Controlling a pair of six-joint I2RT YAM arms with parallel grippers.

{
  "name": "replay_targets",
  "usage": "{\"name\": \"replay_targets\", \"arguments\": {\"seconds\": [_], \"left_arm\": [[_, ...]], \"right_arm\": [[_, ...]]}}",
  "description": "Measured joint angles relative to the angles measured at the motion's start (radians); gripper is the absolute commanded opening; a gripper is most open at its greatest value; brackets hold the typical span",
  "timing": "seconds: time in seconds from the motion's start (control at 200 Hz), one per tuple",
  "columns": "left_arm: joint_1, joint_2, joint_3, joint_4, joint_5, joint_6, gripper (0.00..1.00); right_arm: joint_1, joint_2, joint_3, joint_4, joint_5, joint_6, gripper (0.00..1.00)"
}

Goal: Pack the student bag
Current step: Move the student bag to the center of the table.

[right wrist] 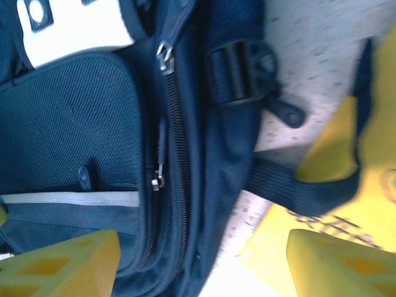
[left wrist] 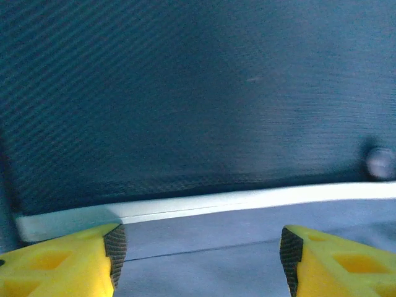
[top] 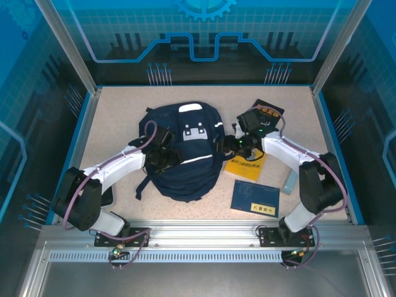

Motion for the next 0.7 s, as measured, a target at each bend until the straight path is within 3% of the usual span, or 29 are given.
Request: {"name": "replay_targets", "arguments": {"seconds": [0.235, 0.46, 0.7], "left_arm": [[0.063, 0.023, -0.027, 0.026, 0.002, -0.02, 0.67], [0.186, 0.127, 0.032, 0.054, 0.026, 0.047, 0.68], [0.241, 0.204, 0.156, 0.039, 0.022, 0.188, 0.84]], "right_arm": [[0.105, 0.126, 0.024, 0.031, -0.016, 0.053, 0.68], [0.175, 0.264, 0.145, 0.047, -0.031, 0.079, 0.65], [0.202, 0.323, 0.25, 0.023, -0.005, 0.086, 0.71]]}}
